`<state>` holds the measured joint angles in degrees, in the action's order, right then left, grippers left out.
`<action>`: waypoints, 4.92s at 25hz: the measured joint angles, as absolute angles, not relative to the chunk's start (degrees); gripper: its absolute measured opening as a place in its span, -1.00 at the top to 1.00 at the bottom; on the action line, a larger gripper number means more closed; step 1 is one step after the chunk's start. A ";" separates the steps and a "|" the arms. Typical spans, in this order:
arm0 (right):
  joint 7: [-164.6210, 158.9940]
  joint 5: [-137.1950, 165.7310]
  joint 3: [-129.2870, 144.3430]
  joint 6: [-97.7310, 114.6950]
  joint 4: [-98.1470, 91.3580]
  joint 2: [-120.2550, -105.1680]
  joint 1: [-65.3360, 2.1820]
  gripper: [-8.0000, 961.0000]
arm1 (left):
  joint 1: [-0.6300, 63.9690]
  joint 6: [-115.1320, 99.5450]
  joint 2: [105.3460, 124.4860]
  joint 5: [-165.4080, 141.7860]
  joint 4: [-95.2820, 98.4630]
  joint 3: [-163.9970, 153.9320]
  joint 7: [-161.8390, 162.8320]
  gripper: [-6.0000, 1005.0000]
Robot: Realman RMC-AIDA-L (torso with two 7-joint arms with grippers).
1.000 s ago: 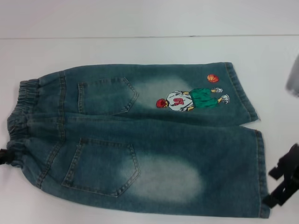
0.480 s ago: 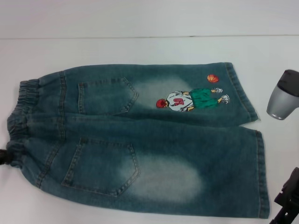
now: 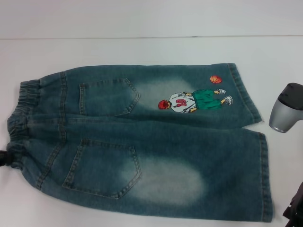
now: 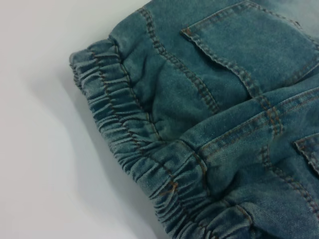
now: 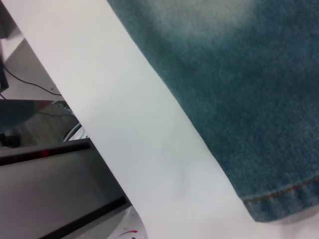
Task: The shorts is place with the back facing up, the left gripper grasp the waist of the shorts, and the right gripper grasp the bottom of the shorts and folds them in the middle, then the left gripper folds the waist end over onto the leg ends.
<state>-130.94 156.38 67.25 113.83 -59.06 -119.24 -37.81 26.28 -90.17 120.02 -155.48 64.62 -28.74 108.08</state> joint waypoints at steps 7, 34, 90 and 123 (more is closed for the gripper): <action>-130.09 155.51 66.02 112.66 -58.86 -119.49 -37.07 -0.95 | 26.28 -90.17 120.06 -155.48 64.59 -28.74 108.01 0.83; -124.58 153.57 60.41 110.98 -57.24 -119.59 -37.67 -0.84 | 26.28 -89.16 120.30 -155.48 63.60 -29.14 107.31 0.83; -118.77 144.45 45.10 97.45 -66.91 -119.01 -39.23 0.95 | 30.43 -86.44 117.41 -146.68 62.93 -20.57 113.60 0.83; -113.17 134.13 50.62 51.51 -47.70 -119.77 -39.78 0.93 | 32.48 -60.40 121.72 -139.03 54.93 -24.95 118.35 0.84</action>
